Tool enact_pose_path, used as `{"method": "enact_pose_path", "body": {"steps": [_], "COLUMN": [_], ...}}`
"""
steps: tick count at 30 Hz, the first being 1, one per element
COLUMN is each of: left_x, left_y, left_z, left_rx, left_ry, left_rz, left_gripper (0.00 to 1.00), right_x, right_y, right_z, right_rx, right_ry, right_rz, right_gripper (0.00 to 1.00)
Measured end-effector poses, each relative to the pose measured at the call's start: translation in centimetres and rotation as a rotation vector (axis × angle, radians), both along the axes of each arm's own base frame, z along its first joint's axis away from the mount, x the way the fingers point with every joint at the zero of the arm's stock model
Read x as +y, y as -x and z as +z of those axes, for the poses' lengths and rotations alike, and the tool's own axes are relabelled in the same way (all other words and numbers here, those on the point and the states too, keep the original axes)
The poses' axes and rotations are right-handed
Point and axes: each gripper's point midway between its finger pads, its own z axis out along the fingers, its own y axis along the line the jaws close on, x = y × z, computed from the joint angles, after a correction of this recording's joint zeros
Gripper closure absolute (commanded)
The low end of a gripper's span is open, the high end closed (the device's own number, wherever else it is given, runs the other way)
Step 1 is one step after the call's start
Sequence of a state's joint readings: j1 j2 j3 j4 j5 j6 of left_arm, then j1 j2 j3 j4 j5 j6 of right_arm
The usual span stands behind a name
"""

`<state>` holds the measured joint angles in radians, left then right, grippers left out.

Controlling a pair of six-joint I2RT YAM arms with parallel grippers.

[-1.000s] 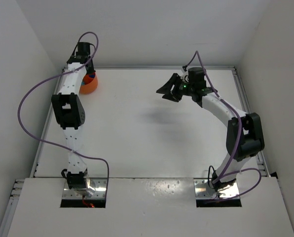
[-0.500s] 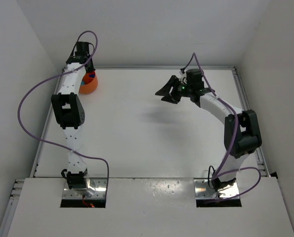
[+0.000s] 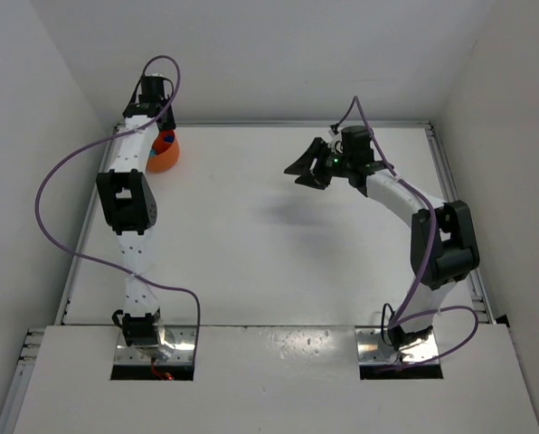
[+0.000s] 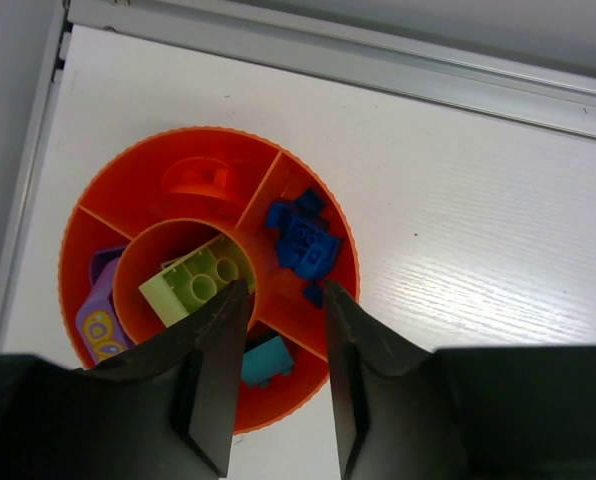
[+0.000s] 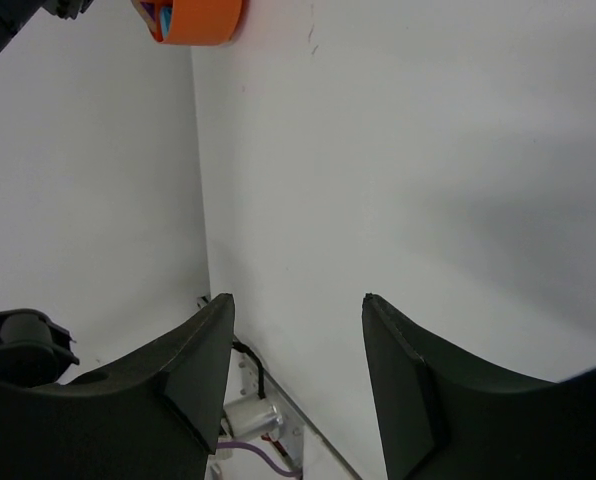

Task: Sort the legos into containers by color

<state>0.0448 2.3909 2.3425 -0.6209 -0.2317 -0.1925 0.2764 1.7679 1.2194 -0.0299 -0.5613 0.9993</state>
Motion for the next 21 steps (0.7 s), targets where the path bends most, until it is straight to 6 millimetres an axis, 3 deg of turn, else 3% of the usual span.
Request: {"method": "enact_pose_path", "body": {"steps": [4, 10, 13, 15, 18, 21], "left_x": [0.0, 0.0, -0.6, -1.3, -3.2, -5.5], "left_y": [-0.1, -0.1, -0.2, 0.2, 2.1, 6.3], "left_z": [-0.5, -0.6, -0.5, -0.2, 2.2, 6.4], "left_rx": [0.007, 0.009, 0.006, 0.008, -0.002, -0.031], "left_ry": [0.001, 0.003, 0.022, 0.043, 0.076, 0.106], "left_rz": [0.002, 0.001, -0.026, -0.062, -0.136, -0.212], "left_gripper": [0.49, 0.48, 0.37, 0.21, 0.07, 0.00], "right_x": [0.0, 0.0, -0.1, -0.3, -1.2, -2.9], "right_y": [0.0, 0.0, 0.2, 0.3, 0.7, 0.9], "right_z": [0.0, -0.1, -0.5, -0.8, -1.2, -0.6], "right_rx": [0.002, 0.002, 0.001, -0.016, -0.066, -0.144], "right_ry": [-0.001, -0.002, 0.006, 0.029, 0.117, 0.256], "right_rz": [0.000, -0.001, 0.003, 0.014, 0.037, 0.060], "right_gripper": [0.46, 0.46, 0.46, 0.46, 0.46, 0.46]}}
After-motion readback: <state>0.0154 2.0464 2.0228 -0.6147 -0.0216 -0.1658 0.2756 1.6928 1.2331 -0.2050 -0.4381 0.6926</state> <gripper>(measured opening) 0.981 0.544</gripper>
